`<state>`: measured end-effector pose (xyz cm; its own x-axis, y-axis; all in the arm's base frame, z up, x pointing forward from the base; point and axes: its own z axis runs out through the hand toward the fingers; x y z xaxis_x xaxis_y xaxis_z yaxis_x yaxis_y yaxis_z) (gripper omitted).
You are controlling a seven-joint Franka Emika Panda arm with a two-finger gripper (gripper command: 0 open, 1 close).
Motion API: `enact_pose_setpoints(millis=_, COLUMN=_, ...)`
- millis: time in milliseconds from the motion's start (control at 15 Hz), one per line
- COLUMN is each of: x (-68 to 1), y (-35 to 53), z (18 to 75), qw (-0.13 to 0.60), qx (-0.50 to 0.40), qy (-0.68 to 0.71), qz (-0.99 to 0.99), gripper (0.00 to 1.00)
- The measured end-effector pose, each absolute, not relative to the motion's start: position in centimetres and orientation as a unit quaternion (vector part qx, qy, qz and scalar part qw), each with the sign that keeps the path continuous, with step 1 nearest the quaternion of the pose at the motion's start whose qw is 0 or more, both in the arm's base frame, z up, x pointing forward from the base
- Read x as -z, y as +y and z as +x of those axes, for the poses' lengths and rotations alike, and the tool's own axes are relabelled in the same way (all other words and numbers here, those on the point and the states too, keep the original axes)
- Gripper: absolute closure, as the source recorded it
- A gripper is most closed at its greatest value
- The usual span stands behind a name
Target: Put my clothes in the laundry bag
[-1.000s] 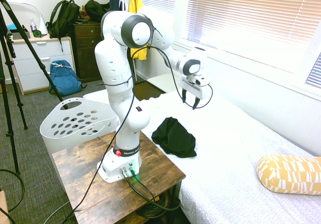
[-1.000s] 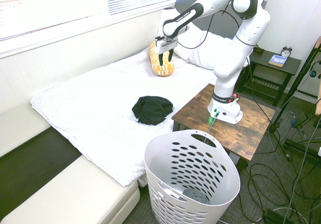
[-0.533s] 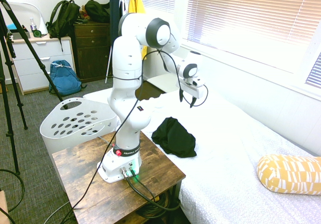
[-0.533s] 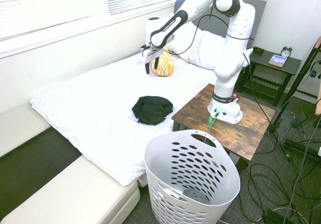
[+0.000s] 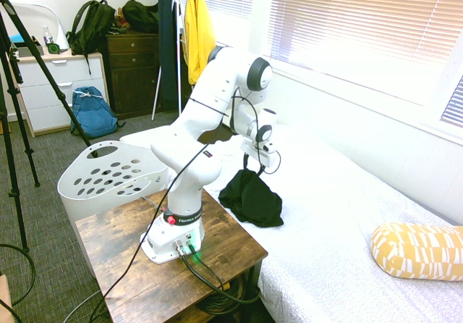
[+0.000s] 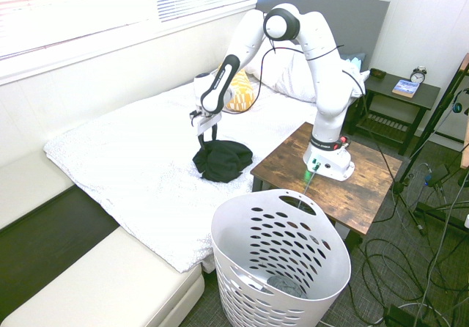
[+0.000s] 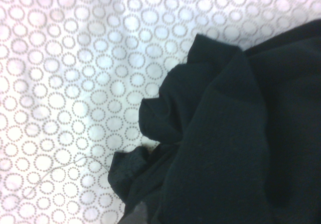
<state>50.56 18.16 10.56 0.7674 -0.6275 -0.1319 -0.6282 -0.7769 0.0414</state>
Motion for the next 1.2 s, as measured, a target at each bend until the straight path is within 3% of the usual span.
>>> enact_pose_setpoints(millis=67, x=-9.2, y=18.1, z=49.9, qw=-0.008, qx=-0.077, qy=0.332, qz=-0.94, gripper=1.0)
enact_pose_setpoints(millis=400, x=-5.3, y=18.3, z=47.7, qw=-0.045, qx=-0.093, qy=0.318, qz=-0.943, gripper=1.0)
enact_pose_setpoints(millis=1200, x=-5.3, y=17.6, z=47.9, qw=-0.037, qx=-0.092, qy=0.326, qz=-0.94, gripper=1.0)
